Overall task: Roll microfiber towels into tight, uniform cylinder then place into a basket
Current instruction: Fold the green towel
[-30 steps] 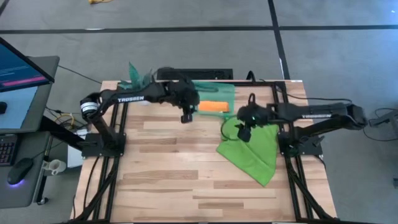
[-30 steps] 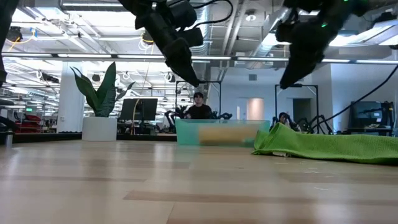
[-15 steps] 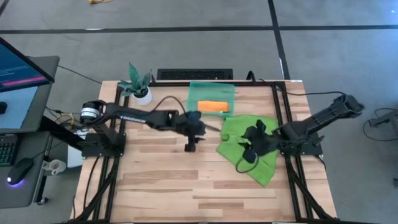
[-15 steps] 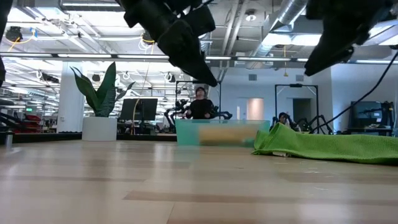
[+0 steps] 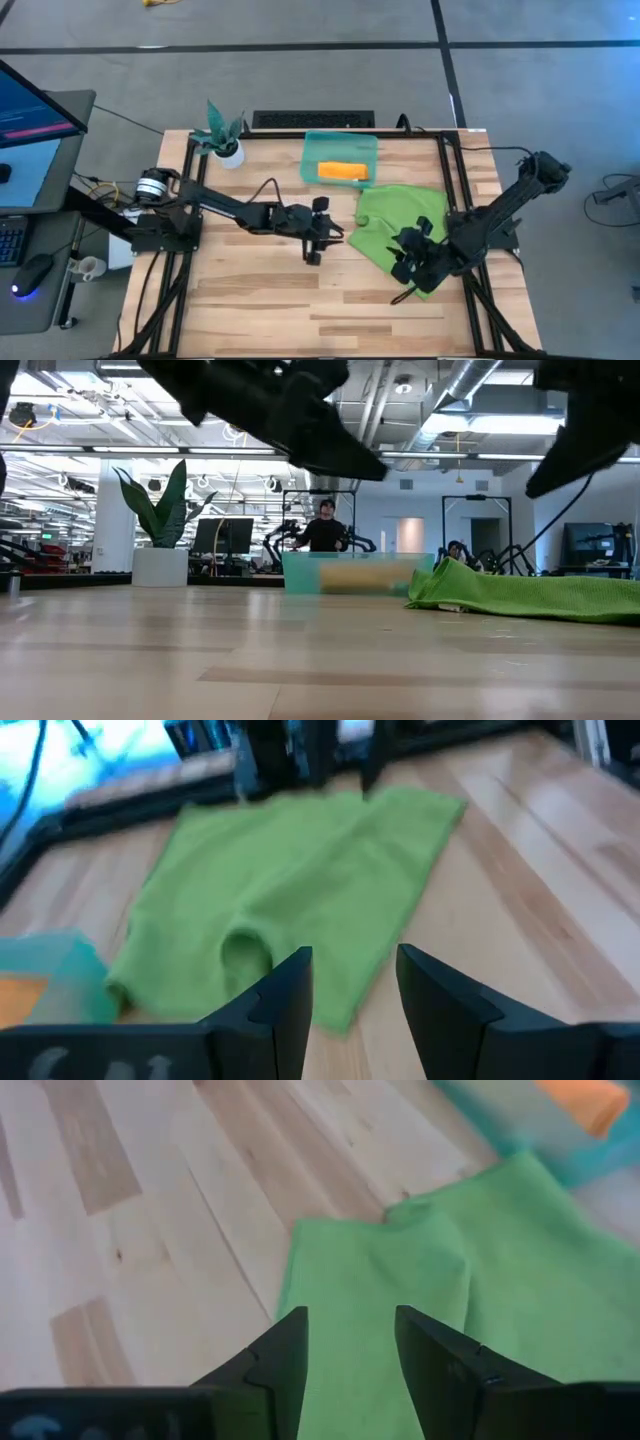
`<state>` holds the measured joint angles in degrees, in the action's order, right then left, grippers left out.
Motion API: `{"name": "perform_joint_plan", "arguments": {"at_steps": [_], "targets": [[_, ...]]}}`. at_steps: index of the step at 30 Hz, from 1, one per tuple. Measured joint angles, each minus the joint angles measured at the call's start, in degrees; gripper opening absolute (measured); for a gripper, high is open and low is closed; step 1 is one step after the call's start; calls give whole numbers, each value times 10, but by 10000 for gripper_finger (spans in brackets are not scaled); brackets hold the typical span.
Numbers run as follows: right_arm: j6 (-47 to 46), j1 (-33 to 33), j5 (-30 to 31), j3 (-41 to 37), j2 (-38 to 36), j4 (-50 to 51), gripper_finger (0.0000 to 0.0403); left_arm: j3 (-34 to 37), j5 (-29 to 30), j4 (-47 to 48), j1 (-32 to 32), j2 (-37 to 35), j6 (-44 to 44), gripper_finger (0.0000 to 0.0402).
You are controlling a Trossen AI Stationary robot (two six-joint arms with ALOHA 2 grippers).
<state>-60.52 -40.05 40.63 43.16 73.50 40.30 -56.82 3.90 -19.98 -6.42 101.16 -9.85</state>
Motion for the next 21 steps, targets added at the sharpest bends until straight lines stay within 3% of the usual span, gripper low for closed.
{"name": "perform_joint_plan", "arguments": {"at_steps": [7,14,17,21], "targets": [[-48,-20,1,0,60,2,170,-47,0,-49,0,103,-19,139],[-61,-18,0,0,63,9,173,-149,5,-51,7,219,-17,139],[-61,-19,0,0,63,9,173,-192,38,-26,10,259,-14,139],[-61,-20,0,0,64,10,173,-226,60,84,11,275,5,139]]}}
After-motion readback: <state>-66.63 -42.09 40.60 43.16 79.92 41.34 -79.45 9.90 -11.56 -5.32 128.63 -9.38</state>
